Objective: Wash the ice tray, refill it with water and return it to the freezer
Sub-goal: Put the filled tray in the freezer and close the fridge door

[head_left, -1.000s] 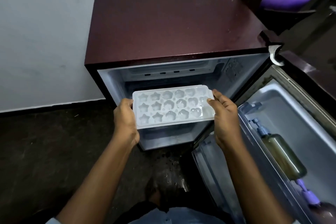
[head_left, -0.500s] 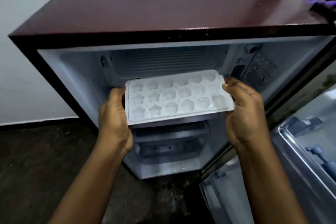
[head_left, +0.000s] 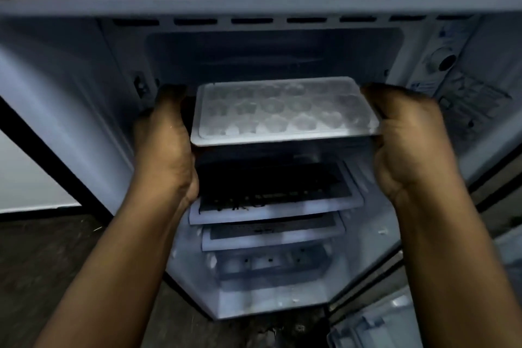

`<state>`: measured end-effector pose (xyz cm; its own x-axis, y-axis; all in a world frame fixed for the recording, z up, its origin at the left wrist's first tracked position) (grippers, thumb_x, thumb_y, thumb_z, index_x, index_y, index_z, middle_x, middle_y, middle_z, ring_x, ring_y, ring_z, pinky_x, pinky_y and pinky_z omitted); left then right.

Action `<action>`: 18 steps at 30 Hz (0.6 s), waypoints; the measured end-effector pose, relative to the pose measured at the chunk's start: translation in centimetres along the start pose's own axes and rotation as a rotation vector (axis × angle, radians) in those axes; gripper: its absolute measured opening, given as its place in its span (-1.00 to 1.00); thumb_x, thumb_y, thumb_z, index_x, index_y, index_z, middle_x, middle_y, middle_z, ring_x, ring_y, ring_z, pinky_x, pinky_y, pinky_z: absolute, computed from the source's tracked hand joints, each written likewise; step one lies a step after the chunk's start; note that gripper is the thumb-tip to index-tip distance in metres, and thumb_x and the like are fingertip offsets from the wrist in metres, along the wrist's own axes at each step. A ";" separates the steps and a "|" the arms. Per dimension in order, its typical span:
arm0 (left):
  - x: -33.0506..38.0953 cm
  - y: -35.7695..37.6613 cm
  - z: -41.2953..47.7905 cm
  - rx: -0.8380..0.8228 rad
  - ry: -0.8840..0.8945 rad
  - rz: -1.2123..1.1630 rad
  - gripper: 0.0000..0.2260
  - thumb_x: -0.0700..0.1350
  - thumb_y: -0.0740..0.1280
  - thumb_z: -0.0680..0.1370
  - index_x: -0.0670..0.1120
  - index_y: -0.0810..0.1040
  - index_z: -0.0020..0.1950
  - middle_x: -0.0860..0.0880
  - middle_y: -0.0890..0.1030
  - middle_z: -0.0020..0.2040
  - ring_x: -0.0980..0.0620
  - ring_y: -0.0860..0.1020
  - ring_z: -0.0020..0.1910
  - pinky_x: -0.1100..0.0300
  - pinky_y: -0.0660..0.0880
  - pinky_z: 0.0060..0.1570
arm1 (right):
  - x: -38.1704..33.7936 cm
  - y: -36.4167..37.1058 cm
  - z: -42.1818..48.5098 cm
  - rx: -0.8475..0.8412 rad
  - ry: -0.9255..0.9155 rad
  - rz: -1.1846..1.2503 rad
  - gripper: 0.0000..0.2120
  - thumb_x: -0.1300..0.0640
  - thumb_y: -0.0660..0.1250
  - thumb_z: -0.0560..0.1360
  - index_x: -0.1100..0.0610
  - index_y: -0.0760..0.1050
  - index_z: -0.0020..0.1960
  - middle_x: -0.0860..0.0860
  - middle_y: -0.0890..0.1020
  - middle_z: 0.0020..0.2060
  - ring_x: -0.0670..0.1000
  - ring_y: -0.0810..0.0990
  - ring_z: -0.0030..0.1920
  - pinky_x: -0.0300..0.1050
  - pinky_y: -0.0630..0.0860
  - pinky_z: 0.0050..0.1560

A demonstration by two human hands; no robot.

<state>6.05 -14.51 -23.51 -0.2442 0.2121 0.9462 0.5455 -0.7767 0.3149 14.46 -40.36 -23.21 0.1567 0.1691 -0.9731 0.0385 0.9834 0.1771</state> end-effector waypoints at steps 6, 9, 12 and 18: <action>-0.8 -0.8 2.0 0.058 -0.008 0.033 -0.48 -0.05 0.28 0.68 0.07 0.53 -0.52 0.07 0.53 -0.41 0.07 0.53 -0.42 0.26 0.44 -0.36 | 1.1 1.9 2.2 -0.011 0.010 -0.059 -0.69 0.04 0.48 0.51 0.12 0.70 0.21 0.01 0.77 0.07 0.07 0.73 0.14 0.09 0.59 0.34; -0.8 -0.5 2.2 0.060 -0.002 0.069 -0.48 -0.04 0.27 0.68 0.12 0.62 -0.50 0.09 0.57 -0.38 0.11 0.57 -0.40 0.27 0.47 -0.36 | 1.6 2.5 3.3 -0.012 0.045 -0.130 -0.74 0.00 0.50 0.54 0.01 0.66 0.20 -0.10 0.74 0.07 -0.06 0.70 0.10 -0.12 0.57 0.26; -0.5 0.4 2.4 0.048 0.001 0.164 -0.52 -0.02 0.29 0.67 0.20 0.69 -0.43 0.16 0.64 -0.37 0.19 0.65 -0.33 0.24 0.57 -0.28 | 1.9 2.7 4.4 -0.035 0.066 -0.212 -0.91 -0.03 0.47 0.59 -0.10 0.57 0.03 -0.21 0.65 -0.06 -0.27 0.61 -0.10 -0.44 0.48 -0.09; -0.4 0.6 2.2 0.148 0.034 0.283 -0.88 0.03 0.37 0.66 0.13 0.71 0.00 0.20 0.72 -0.04 0.27 0.69 -0.10 0.08 0.68 -0.04 | 2.4 3.4 5.1 -0.038 0.020 -0.455 -0.38 -0.22 0.41 0.59 0.00 0.40 0.56 -0.17 0.55 0.34 -0.15 0.53 0.24 -0.30 0.42 0.27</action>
<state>8.24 -13.78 -23.54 -0.0913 -0.0220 0.9956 0.7057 -0.7068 0.0491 20.02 -36.99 -24.24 0.1130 -0.2795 -0.9535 0.0625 0.9597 -0.2739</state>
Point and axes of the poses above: each hand's wrist, its own z-axis towards the middle knuckle, its own y-axis out of the palm, x = y × z, the point moved 4 cm from there along z, towards the middle knuckle
